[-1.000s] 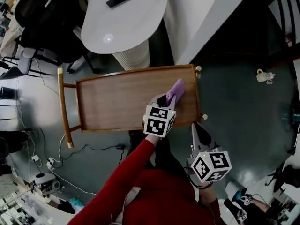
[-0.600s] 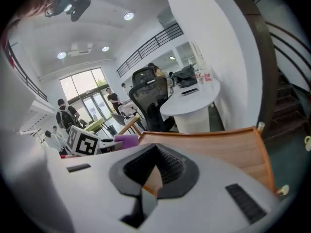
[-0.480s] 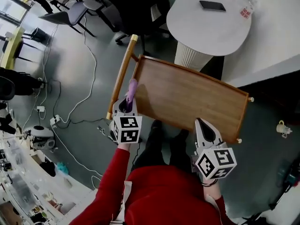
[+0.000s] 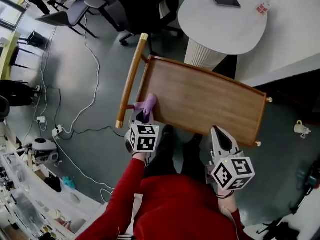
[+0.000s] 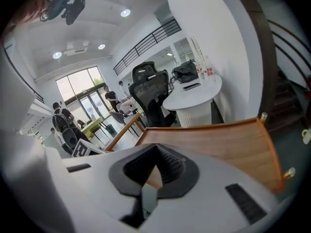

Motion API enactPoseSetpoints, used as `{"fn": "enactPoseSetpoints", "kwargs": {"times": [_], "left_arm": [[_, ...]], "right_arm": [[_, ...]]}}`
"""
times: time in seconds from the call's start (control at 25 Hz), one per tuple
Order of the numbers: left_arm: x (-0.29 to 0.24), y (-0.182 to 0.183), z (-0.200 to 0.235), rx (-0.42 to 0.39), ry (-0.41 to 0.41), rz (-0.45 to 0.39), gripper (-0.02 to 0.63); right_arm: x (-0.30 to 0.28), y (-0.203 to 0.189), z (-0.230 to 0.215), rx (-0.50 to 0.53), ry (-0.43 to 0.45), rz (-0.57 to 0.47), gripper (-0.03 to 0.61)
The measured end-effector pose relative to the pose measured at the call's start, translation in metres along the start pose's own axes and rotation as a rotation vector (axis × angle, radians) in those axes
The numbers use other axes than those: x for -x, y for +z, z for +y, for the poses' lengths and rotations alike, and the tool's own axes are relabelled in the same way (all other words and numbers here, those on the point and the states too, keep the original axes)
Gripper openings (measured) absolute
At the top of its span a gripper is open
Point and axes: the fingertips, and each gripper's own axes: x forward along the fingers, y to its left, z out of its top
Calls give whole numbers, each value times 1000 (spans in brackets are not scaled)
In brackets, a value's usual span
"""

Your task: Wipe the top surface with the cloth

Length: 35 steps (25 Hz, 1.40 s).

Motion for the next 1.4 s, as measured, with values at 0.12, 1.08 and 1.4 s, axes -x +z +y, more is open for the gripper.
{"fn": "enactPoseSetpoints", "kwargs": {"times": [0.12, 1.08, 1.4], "left_arm": [[-10, -4, -39, -15, -148, 34, 48], [21, 34, -478, -258, -1051, 184, 48], [56, 104, -426, 11, -1125, -69, 48]], "right_arm": [[15, -7, -11, -37, -59, -17, 3], [191, -69, -160, -369, -553, -203, 3], [164, -34, -158, -252, -434, -206, 3]]}}
